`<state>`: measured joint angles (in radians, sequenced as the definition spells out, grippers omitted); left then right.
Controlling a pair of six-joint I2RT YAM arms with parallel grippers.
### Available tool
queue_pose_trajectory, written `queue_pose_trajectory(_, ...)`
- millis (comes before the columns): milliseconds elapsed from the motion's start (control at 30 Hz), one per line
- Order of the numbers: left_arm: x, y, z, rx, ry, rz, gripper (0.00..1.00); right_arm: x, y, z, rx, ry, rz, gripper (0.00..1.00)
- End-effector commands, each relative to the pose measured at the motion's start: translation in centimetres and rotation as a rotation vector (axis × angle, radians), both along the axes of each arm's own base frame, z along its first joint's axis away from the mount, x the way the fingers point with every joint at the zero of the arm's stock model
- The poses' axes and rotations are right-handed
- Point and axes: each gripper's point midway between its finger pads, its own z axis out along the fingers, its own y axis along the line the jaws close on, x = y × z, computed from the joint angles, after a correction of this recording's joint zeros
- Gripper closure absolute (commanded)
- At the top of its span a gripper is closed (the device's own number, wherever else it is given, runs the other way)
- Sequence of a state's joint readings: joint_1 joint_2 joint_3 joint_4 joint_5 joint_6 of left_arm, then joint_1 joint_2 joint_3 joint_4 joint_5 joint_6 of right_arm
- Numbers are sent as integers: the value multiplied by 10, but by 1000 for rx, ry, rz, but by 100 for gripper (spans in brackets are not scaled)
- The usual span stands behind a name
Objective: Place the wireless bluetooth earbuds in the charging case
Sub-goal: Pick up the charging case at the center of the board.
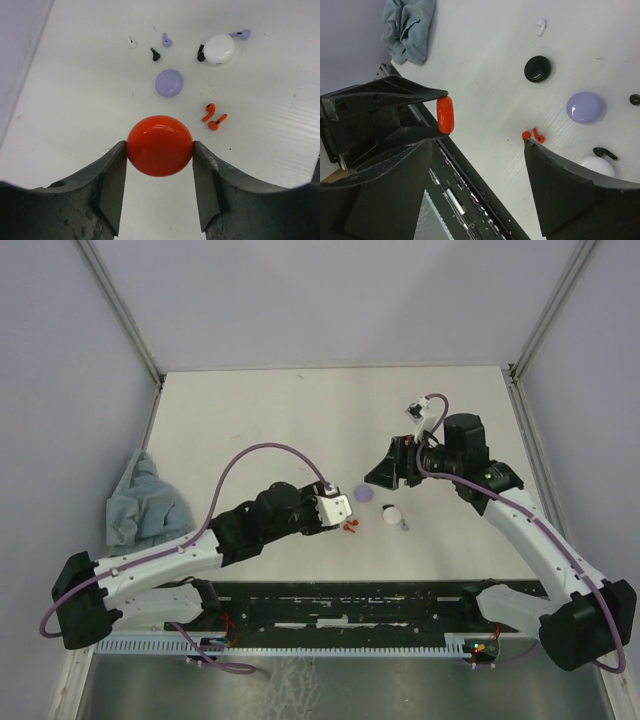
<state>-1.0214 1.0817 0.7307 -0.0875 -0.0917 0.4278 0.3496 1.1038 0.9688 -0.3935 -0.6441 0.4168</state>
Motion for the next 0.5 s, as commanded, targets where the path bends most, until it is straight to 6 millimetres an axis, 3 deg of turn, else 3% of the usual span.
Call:
queue_pose_trajectory(0, 2, -12, 42, 29, -289, -197, 75, 4, 26, 19, 70, -49, 64, 18)
queue_pose_trajectory(467, 1, -18, 75, 71, -452, -299, 70, -19, 80, 22, 35, -71, 236, 33)
